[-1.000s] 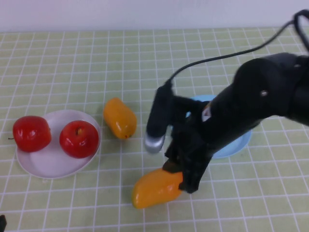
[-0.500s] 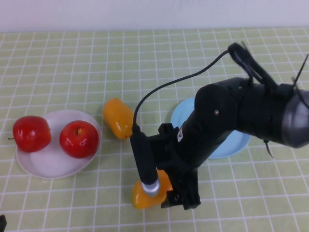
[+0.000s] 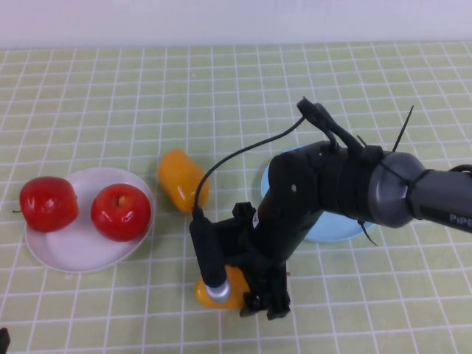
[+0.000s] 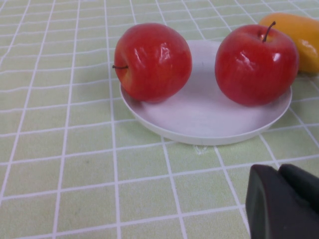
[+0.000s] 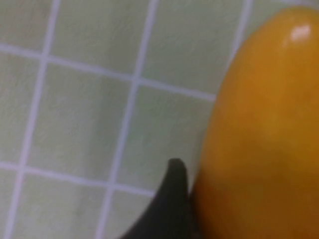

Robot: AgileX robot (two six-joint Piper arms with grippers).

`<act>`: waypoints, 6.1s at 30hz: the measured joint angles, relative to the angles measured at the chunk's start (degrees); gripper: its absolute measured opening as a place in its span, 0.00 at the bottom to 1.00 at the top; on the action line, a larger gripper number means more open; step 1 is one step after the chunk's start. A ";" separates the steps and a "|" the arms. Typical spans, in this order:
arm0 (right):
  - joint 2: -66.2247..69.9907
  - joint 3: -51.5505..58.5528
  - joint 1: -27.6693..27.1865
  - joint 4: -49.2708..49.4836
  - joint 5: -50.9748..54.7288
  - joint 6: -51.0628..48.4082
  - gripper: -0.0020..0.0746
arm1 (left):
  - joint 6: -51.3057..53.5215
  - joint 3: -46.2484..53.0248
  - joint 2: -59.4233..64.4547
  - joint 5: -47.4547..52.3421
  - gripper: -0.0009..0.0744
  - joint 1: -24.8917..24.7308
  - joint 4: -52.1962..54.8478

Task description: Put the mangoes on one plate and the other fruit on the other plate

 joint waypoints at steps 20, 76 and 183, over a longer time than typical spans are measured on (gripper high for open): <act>0.32 -11.65 -8.59 -12.54 -2.00 70.47 0.72 | 0.00 0.00 0.00 0.00 0.02 0.00 0.00; 28.16 -46.92 -5.42 -4.68 -0.24 66.38 0.93 | 0.00 0.00 0.00 0.00 0.02 0.00 0.00; -76.54 59.74 -26.43 -14.84 -29.67 74.99 0.01 | 0.00 0.00 0.00 0.00 0.02 0.00 0.00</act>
